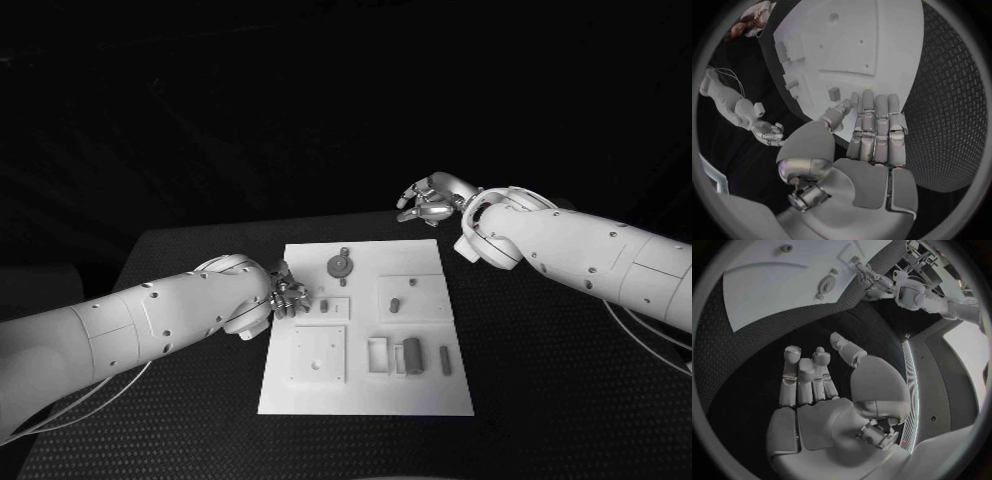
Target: Assemble the parts on the task board
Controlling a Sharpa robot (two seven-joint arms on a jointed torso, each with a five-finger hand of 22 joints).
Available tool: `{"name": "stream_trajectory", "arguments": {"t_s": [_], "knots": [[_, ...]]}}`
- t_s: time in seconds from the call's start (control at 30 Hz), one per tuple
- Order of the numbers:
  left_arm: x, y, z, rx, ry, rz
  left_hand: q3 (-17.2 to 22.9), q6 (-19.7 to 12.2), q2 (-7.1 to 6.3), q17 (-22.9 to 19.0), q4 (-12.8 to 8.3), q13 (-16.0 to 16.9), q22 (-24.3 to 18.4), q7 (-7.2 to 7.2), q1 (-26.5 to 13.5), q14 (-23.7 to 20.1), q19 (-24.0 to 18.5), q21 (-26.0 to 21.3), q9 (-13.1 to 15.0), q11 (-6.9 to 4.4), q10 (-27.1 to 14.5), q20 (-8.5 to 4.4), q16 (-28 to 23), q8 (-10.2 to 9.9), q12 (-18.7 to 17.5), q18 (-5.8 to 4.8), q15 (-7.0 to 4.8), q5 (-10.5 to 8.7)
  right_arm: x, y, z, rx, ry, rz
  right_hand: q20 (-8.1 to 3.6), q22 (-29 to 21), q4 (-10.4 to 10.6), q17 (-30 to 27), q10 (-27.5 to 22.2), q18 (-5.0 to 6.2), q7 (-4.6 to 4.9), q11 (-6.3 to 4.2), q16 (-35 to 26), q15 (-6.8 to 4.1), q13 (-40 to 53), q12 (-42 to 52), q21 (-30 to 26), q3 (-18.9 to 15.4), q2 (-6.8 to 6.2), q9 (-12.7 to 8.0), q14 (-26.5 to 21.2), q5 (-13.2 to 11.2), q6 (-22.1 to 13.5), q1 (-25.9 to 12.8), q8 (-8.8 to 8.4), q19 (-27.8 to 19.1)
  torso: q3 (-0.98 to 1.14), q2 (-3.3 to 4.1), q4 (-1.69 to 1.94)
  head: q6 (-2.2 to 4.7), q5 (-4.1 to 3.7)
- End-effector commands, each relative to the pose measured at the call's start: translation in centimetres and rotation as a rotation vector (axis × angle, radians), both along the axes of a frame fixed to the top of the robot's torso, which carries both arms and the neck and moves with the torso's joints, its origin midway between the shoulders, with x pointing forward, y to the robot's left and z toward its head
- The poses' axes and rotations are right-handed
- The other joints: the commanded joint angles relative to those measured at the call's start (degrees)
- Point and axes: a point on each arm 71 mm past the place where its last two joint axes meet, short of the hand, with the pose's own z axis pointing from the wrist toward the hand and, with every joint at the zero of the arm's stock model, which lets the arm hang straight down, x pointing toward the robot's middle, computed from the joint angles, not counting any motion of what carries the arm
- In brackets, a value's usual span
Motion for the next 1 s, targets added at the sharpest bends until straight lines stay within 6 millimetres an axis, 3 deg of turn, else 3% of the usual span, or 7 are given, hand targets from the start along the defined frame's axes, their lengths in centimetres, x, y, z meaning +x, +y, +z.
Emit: {"name": "stream_trajectory", "arguments": {"t_s": [0.03,0.43,0.67,1.0], "knots": [[-0.2,-0.8,-0.1,0.034,-0.006,-0.049,0.41,2.51,-0.18,0.40,0.12,0.41,0.37,-2.09,-1.19,0.58,0.59,0.27,0.01,-0.47,1.00,-0.15,0.42,0.30,0.39,-0.66,-0.06,0.91,0.0,0.1,0.0,0.000,0.002,0.010,-0.10,0.83,0.16,0.09,-4.74,0.85,1.37,0.75,-0.20,0.05,-0.07,0.19,-0.34,0.06,-0.04,0.09,-0.33,0.34,7.95,-0.63,-0.36,-0.26,0.03,0.01,-0.03,-0.07,-0.02],[-0.4,-1.3,-0.1,0.074,-0.018,-0.100,0.78,3.53,-0.50,1.24,0.07,1.64,1.53,-2.63,-1.91,1.77,1.77,0.62,0.38,-1.00,2.05,-0.68,0.63,1.00,0.96,-0.57,-0.57,2.77,-0.1,0.0,0.0,0.000,0.002,0.010,-0.11,0.83,0.13,0.09,-4.74,0.85,1.37,0.75,-0.21,0.05,-0.08,0.20,-0.35,0.08,-0.04,0.11,-0.33,0.35,7.96,-0.59,-0.37,-0.26,0.04,-0.02,0.00,-0.15,-0.10],[-0.4,-1.7,-0.2,0.077,-0.009,-0.111,0.77,3.54,-0.57,1.31,0.10,1.78,1.69,-2.63,-2.02,1.84,1.84,0.63,0.40,-1.02,2.07,-0.71,0.59,1.04,0.98,-0.59,-0.60,2.90,-0.1,0.1,0.0,0.000,0.002,0.011,-0.11,0.83,0.11,0.09,-4.75,0.85,1.37,0.75,-0.21,0.05,-0.08,0.20,-0.35,0.09,-0.04,0.12,-0.33,0.35,7.96,-0.57,-0.38,-0.26,0.02,-0.02,0.00,-0.13,-0.07],[-0.8,-1.7,-1.3,0.095,0.008,-0.118,0.79,2.26,-1.20,1.49,0.58,2.31,2.41,-2.06,-2.64,1.09,1.14,-0.39,0.25,-0.54,0.82,-0.50,-0.56,0.51,-0.01,-0.79,-0.31,-1.87,0.0,0.1,0.0,0.000,0.002,0.012,-0.11,0.83,0.11,0.09,-4.75,0.84,1.37,0.75,-0.21,0.05,-0.08,0.20,-0.35,0.09,-0.03,0.13,-0.34,0.35,7.96,-0.57,-0.39,-0.26,0.01,0.03,-0.01,-0.26,-0.22]]}}
